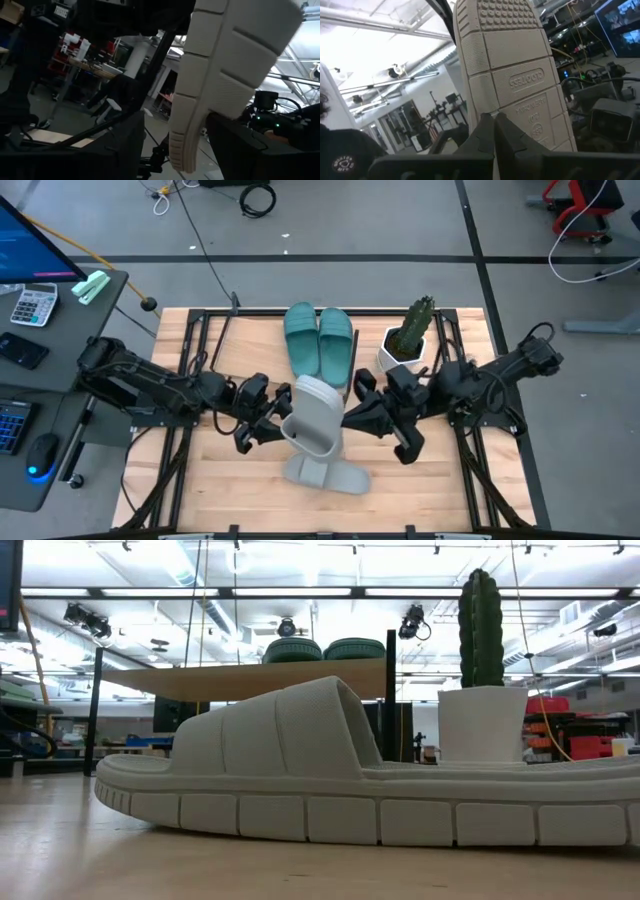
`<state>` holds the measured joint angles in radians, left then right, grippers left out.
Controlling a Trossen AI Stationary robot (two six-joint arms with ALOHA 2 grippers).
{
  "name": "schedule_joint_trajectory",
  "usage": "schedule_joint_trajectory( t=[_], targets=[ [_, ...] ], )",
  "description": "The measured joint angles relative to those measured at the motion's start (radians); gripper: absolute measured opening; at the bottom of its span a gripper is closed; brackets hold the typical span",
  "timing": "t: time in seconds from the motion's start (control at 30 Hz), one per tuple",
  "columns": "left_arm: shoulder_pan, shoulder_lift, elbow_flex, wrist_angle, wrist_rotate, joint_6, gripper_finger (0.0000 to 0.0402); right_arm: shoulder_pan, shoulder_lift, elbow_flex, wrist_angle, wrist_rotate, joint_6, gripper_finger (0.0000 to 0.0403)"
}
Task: Pick and place slides into the shelf
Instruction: Put the gray slide on the shelf
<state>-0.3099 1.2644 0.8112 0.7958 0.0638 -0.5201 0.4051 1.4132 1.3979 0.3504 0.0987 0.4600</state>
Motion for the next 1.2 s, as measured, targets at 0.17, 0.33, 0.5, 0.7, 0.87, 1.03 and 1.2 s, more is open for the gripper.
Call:
schedule_joint_trajectory(
  t=[0.17,0.33,0.5,0.7,0.87,1.03,1.2],
  targets=[
    [-0.001,0.0,0.0,-0.003,0.015,-0.001,0.022,-0.026,0.032,0.0,0.051,-0.034,0.01,0.0],
    [-0.001,0.001,0.0,0.0,0.026,-0.021,0.0213,-0.057,0.03,0.0,0.056,-0.054,0.002,0.0],
    [-0.002,0.001,0.0,-0.001,0.03,-0.02,0.0202,-0.079,0.019,0.0,0.073,-0.068,-0.009,0.0],
    [-0.002,0.001,0.0,-0.006,0.03,-0.013,0.0172,-0.084,0.019,0.0,0.066,-0.081,-0.013,0.0],
    [-0.001,0.001,0.0,-0.007,0.009,0.039,0.0105,-0.084,0.019,0.0,0.069,-0.096,-0.015,0.0],
    [0.006,0.001,0.0,-0.011,0.0,0.061,0.0047,-0.084,0.019,0.0,0.07,-0.1,-0.012,0.0],
    [0.005,0.001,0.0,-0.01,-0.021,0.105,0.0047,-0.088,0.019,0.0,0.07,-0.101,-0.008,0.0]
  ],
)
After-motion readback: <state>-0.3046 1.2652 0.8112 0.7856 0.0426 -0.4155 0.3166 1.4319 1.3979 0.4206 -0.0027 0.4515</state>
